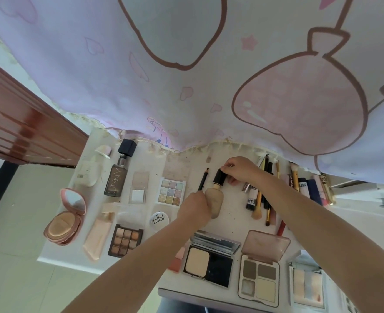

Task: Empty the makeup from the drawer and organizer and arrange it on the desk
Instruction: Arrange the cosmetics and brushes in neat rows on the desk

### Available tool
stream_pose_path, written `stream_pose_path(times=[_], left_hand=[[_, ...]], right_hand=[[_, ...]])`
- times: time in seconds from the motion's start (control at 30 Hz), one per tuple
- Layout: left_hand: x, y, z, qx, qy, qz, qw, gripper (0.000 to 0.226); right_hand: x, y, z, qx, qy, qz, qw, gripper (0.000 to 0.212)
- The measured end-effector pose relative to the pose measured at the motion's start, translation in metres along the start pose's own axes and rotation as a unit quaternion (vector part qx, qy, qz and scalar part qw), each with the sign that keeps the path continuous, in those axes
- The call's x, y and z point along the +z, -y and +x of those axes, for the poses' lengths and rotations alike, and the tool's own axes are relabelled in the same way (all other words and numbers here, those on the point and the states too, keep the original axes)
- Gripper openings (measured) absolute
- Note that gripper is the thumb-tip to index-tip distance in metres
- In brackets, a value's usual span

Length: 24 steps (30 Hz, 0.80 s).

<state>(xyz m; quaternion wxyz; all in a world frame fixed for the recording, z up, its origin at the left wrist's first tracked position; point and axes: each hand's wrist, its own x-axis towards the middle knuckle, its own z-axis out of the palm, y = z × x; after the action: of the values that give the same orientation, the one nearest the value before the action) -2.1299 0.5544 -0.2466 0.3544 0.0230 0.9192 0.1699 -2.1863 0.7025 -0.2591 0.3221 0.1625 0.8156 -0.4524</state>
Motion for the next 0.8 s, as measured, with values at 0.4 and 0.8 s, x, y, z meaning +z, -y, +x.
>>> stream_pose_path(times=[0.4, 0.8], left_hand=[[-0.01, 0.001, -0.003, 0.062, -0.058, 0.086, 0.993, 0.03], [-0.014, -0.024, -0.004, 0.137, -0.145, 0.169, 0.965, 0.038]], right_hand=[[-0.023, -0.01, -0.022, -0.065, -0.127, -0.108, 0.984, 0.025], [-0.055, -0.04, -0.016, -0.213, -0.179, -0.587, 0.76, 0.023]])
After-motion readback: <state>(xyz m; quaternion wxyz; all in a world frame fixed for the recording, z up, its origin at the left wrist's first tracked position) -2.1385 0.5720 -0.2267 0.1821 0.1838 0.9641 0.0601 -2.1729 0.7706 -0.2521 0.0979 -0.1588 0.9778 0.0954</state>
